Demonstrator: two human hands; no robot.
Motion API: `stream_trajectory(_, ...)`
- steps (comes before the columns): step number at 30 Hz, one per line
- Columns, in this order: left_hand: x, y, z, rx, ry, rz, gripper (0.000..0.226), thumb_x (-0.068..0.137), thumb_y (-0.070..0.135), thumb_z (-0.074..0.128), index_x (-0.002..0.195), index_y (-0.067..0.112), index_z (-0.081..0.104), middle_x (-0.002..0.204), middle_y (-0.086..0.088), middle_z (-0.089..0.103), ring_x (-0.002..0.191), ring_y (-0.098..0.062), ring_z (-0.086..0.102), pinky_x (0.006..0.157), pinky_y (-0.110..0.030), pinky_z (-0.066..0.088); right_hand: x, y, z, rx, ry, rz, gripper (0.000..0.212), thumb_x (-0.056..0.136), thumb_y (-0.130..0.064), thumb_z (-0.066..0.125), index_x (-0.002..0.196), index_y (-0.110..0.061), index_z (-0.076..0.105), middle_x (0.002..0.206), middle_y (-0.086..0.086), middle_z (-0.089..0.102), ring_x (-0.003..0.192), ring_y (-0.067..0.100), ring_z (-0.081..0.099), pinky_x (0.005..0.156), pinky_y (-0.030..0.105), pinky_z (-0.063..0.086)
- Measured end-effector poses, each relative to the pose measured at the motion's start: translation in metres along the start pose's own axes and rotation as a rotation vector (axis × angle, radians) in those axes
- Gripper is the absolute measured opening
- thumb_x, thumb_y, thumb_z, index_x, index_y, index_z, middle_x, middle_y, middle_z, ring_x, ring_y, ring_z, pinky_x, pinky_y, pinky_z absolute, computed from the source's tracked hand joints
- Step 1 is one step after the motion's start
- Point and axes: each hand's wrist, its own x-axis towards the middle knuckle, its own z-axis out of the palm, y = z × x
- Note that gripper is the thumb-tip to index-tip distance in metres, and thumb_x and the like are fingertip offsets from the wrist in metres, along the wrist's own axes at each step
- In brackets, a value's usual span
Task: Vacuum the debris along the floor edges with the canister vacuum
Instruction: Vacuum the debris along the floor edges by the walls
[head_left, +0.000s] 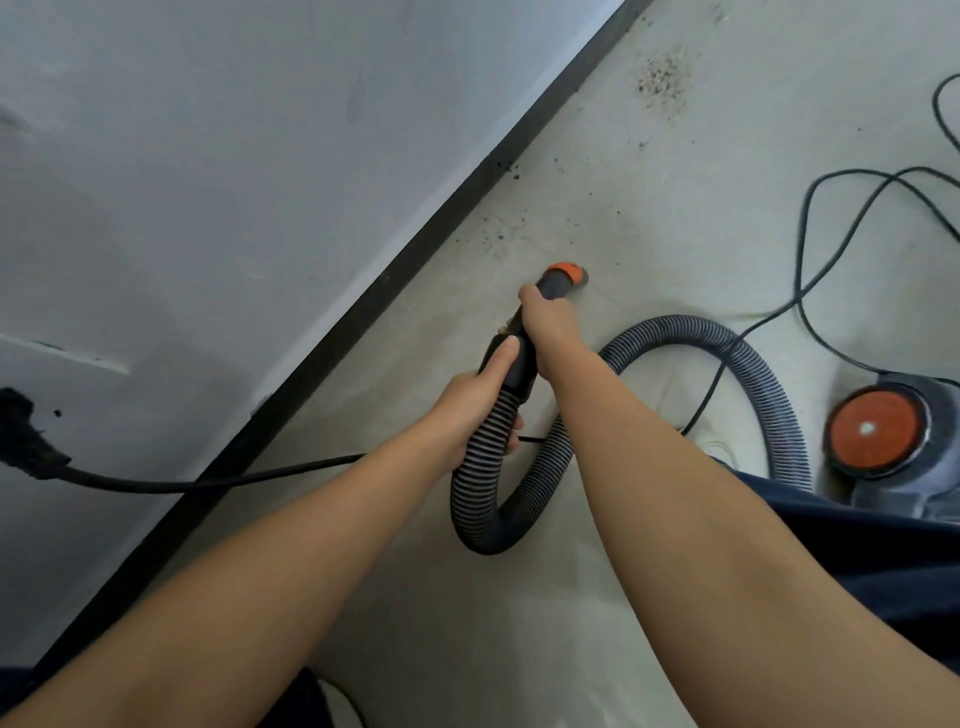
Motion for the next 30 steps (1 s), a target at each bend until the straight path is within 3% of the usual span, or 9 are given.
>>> stream_trajectory(3, 0.001, 0.003, -0.014, 0.007, 0.035, 0.008, 0.067, 0.085, 0.067, 0.052, 0.097, 0.002, 0.058, 0.06, -0.012, 0.058, 0.046, -0.024, 0.055, 0.05, -0.029, 0.05, -0.001, -0.008, 0.013, 0.007, -0.06, -0.041, 0.04, 0.091, -0.029, 0.05, 0.116, 0.002, 0.053, 0.104, 0.015, 0.06, 0.098, 0.031, 0.06, 0.08, 0.037, 0.048)
stream_trajectory(6, -0.002, -0.004, -0.037, -0.047, 0.074, 0.017, 0.068, 0.083, 0.07, 0.05, 0.096, 0.003, 0.056, 0.058, -0.011, 0.056, 0.045, -0.023, 0.055, 0.047, -0.028, 0.048, -0.007, -0.011, 0.041, -0.014, -0.172, -0.081, 0.026, 0.092, -0.025, 0.049, 0.099, -0.002, 0.054, 0.091, 0.013, 0.058, 0.085, 0.027, 0.057, 0.072, 0.035, 0.045)
stream_trajectory(11, -0.01, -0.018, -0.06, -0.249, 0.106, 0.004, 0.071, 0.084, 0.07, 0.045, 0.113, 0.006, 0.055, 0.057, -0.01, 0.053, 0.041, -0.02, 0.051, 0.04, -0.025, 0.045, -0.007, -0.007, 0.086, -0.096, -0.245, -0.142, 0.036, 0.091, -0.027, 0.051, 0.107, 0.004, 0.057, 0.096, 0.016, 0.06, 0.094, 0.033, 0.062, 0.083, 0.04, 0.05)
stream_trajectory(14, -0.009, -0.025, -0.066, -0.379, 0.092, -0.005, 0.068, 0.081, 0.072, 0.046, 0.103, 0.009, 0.055, 0.056, -0.009, 0.051, 0.04, -0.019, 0.05, 0.039, -0.023, 0.045, -0.004, -0.003, 0.105, -0.148, -0.259, -0.16, 0.047, 0.089, -0.029, 0.053, 0.118, 0.007, 0.053, 0.109, 0.021, 0.064, 0.099, 0.036, 0.062, 0.084, 0.041, 0.052)
stream_trajectory(18, -0.005, -0.037, -0.075, -0.558, 0.079, 0.001, 0.069, 0.066, 0.074, 0.053, 0.089, 0.009, 0.056, 0.055, -0.008, 0.051, 0.041, -0.018, 0.05, 0.041, -0.024, 0.045, -0.007, 0.002, 0.125, -0.24, -0.291, -0.183, 0.043, 0.088, -0.027, 0.054, 0.117, 0.003, 0.048, 0.1, 0.016, 0.056, 0.09, 0.028, 0.057, 0.072, 0.032, 0.043)
stream_trajectory(22, 0.002, -0.037, -0.079, -0.589, 0.077, 0.001, 0.068, 0.076, 0.075, 0.047, 0.087, 0.009, 0.058, 0.058, -0.007, 0.053, 0.044, -0.017, 0.052, 0.044, -0.024, 0.047, -0.004, -0.002, 0.126, -0.266, -0.303, -0.181, 0.054, 0.094, -0.024, 0.051, 0.131, 0.01, 0.032, 0.127, 0.024, 0.055, 0.114, 0.034, 0.056, 0.089, 0.036, 0.046)
stream_trajectory(25, 0.011, -0.022, -0.066, -0.541, 0.115, 0.041, 0.069, 0.085, 0.072, 0.04, 0.089, 0.006, 0.058, 0.06, -0.009, 0.054, 0.046, -0.017, 0.053, 0.045, -0.023, 0.048, 0.014, -0.014, 0.114, -0.307, -0.292, -0.205, 0.055, 0.096, -0.024, 0.048, 0.134, 0.01, 0.028, 0.132, 0.023, 0.05, 0.12, 0.033, 0.052, 0.093, 0.035, 0.043)
stream_trajectory(30, 0.029, -0.001, -0.042, -0.511, 0.16, 0.09, 0.068, 0.088, 0.069, 0.041, 0.091, 0.002, 0.056, 0.057, -0.011, 0.055, 0.045, -0.02, 0.055, 0.044, -0.026, 0.05, 0.037, -0.028, 0.099, -0.3, -0.284, -0.249, 0.053, 0.093, -0.024, 0.051, 0.13, 0.011, 0.036, 0.108, 0.016, 0.053, 0.096, 0.026, 0.054, 0.077, 0.033, 0.045)
